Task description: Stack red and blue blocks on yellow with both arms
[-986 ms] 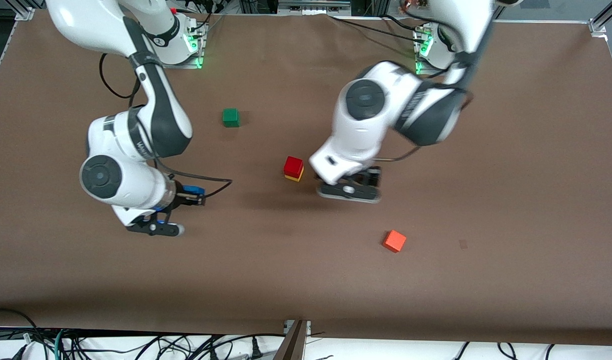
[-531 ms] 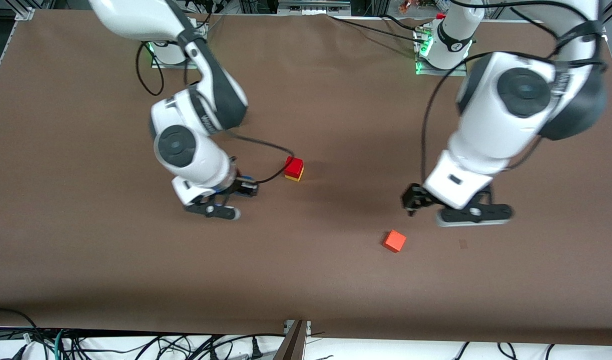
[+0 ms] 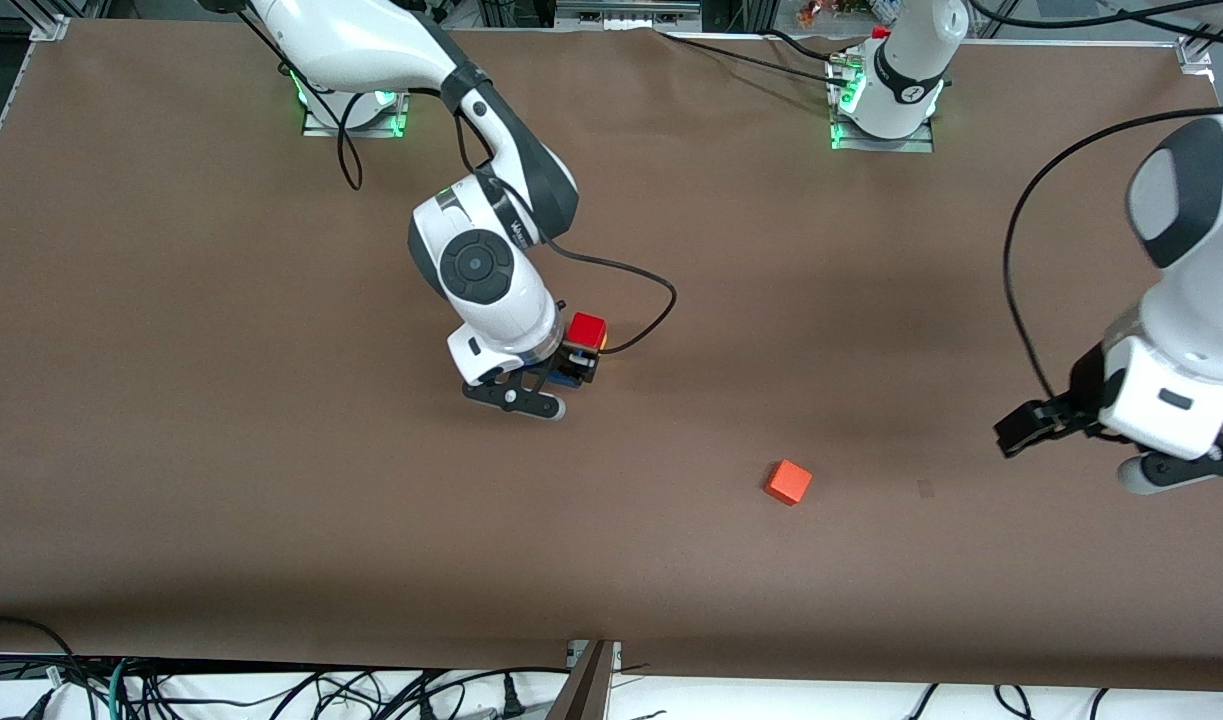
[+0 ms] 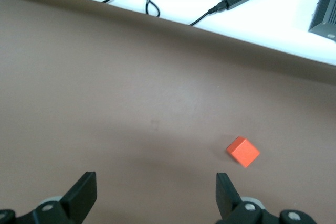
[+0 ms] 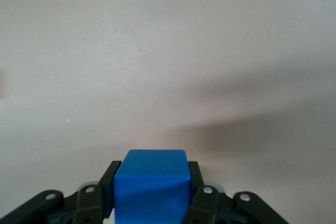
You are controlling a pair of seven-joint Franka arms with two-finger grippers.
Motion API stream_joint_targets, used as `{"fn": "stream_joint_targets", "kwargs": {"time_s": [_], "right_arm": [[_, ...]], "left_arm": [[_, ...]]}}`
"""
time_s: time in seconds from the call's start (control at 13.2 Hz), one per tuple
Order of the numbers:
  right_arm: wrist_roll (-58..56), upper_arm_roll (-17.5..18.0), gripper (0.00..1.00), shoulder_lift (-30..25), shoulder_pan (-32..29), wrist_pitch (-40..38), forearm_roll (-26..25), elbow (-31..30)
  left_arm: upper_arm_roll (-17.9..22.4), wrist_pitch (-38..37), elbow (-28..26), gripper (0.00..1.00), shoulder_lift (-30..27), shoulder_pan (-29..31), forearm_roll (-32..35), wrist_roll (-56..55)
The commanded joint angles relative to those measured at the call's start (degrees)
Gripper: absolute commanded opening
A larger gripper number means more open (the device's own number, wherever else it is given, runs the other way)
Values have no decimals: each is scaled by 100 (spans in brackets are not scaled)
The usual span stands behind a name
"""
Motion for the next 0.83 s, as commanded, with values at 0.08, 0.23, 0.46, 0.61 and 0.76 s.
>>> {"fn": "stream_joint_targets", "kwargs": {"time_s": [0.08,0.23,0.46,0.61,0.76], "right_arm": [[213,-30,0,-56,250,-332,67,-14],[275,-30,0,-74,312,-535,58,-102],[284,-30,0,-100,382,-544,58,-225],[284,-38,0,-100,400,-536,40,-234],[336,-38,0,-100,400,-536,40,-234]], "left_arm": [[-85,-253,-140,100,-384,429,24,959],[-77,-314,-315,100,-673,606,15,1330],[-76,-674,-1349,100,-1516,616,15,1366],[-50,-718,-1625,100,-1659,633,-220,1375],[-41,-754,-1678,100,-1755,616,-477,1375]]}}
